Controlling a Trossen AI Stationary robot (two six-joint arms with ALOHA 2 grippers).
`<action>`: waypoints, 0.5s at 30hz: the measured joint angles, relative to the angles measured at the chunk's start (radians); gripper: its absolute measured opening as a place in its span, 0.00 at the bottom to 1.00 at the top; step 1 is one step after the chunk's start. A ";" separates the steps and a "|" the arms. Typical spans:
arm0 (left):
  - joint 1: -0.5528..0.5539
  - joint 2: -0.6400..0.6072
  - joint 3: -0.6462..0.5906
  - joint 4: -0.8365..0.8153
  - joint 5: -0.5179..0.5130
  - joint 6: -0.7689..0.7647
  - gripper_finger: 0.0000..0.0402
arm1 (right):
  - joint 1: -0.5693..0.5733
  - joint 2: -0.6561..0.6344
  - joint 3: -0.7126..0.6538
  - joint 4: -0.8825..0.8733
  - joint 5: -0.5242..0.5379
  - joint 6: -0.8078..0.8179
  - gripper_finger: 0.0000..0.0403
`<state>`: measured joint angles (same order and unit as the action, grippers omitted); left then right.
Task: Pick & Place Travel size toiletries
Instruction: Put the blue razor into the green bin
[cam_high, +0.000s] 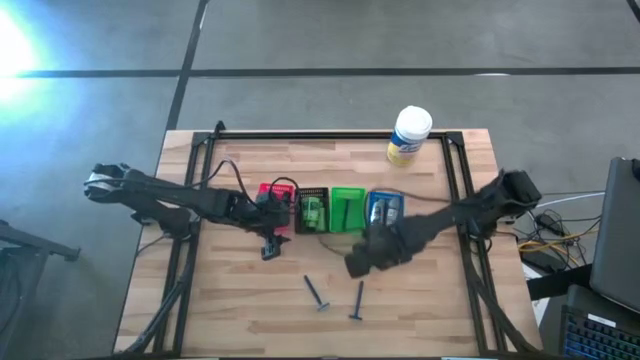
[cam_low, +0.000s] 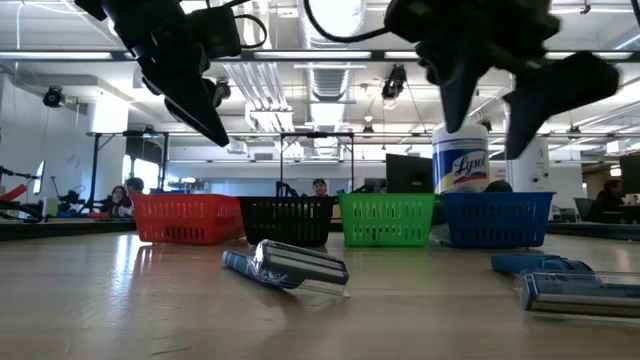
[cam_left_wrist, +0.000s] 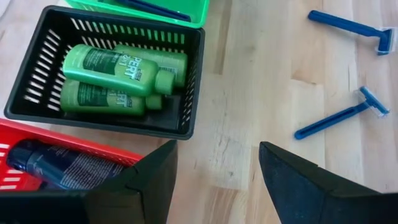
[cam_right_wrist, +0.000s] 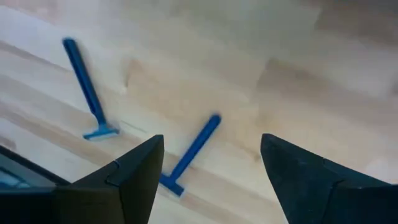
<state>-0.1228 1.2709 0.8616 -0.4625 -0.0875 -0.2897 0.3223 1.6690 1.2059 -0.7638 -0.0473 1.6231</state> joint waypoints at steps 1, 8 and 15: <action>-0.001 0.000 0.000 0.000 0.000 -0.001 0.57 | 0.024 0.008 0.000 0.009 0.011 0.039 0.67; -0.003 0.000 0.000 -0.012 -0.001 -0.001 0.57 | 0.152 0.096 0.000 0.114 0.062 0.235 0.70; -0.005 0.000 0.000 -0.074 0.002 -0.048 0.57 | 0.211 0.245 0.036 0.217 0.101 0.332 0.73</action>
<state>-0.1276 1.2709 0.8616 -0.5367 -0.0853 -0.3375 0.5331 1.9135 1.2424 -0.5466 0.0536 1.9549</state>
